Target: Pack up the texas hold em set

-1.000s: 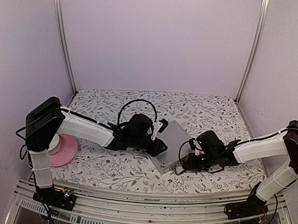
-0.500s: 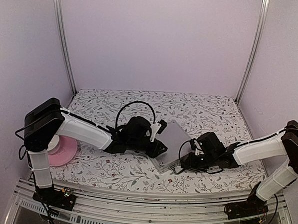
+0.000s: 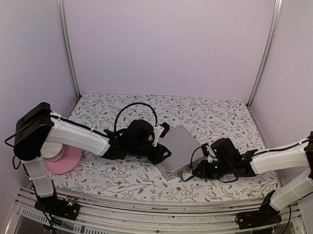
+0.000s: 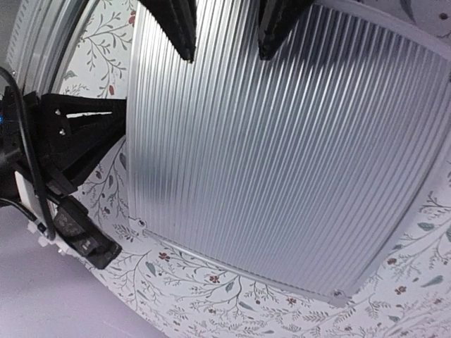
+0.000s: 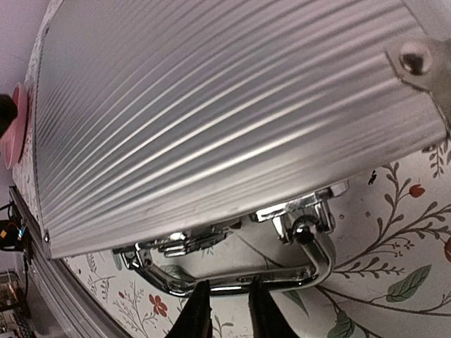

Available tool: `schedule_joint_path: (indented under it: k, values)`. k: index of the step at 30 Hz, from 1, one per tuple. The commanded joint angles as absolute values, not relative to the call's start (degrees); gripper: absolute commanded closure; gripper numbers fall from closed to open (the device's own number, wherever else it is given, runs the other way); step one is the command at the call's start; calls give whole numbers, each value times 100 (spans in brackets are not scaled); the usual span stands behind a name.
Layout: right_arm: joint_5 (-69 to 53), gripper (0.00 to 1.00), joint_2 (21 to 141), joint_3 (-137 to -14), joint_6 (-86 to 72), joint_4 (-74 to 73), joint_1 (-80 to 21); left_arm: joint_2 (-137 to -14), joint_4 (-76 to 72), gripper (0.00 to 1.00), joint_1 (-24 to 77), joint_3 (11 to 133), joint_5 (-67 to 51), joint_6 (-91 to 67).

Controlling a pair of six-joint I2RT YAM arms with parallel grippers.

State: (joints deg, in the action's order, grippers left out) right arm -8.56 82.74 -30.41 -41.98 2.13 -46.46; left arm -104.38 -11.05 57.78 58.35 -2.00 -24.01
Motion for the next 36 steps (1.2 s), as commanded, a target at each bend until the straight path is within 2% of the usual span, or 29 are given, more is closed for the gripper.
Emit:
schedule_joint_path:
  k: [1, 2, 4, 6, 8, 11, 13, 19, 25, 30, 36]
  values:
    - [-1108, 74, 7524, -2866, -3644, -556, -4670, -9723, -1106, 67, 5800, 5623, 344, -2344]
    - [-1193, 71, 7351, -2864, -3544, -684, -4674, -9601, -1126, 64, 5795, 5579, 398, -2345]
    - [-1423, 64, 6964, -2917, -3442, -835, -4667, -9330, -1152, 52, 5784, 5518, 490, -2332]
    - [-1524, 53, 6543, -3058, -3329, -932, -4662, -9178, -1144, 35, 5753, 5542, 487, -2277]
    - [-1413, 39, 6267, -3262, -3284, -953, -4666, -9118, -1119, 26, 5707, 5687, 487, -2152]
    - [-1157, 21, 6212, -3670, -3068, -777, -4639, -9215, -1089, 18, 5557, 6043, 326, -1970]
    - [-1020, 16, 6461, -4061, -2807, -669, -4561, -9394, -961, 17, 5380, 6359, 110, -1934]
    - [-918, 10, 7718, -5200, -2333, -314, -3874, -9718, -1303, 17, 4603, 6610, -480, -2013]
    - [-1005, 9, 8542, -5338, -2097, 167, -2867, -9530, -1136, 20, 3370, 6328, -447, -2204]
    - [-861, 8, 8359, -4853, -1780, 398, -1995, -8779, -1391, 19, 1748, 5359, -578, -2100]
    - [-1016, 8, 7695, -4016, -1415, 864, -482, -8077, -2048, 15, -327, 4027, -865, -2065]
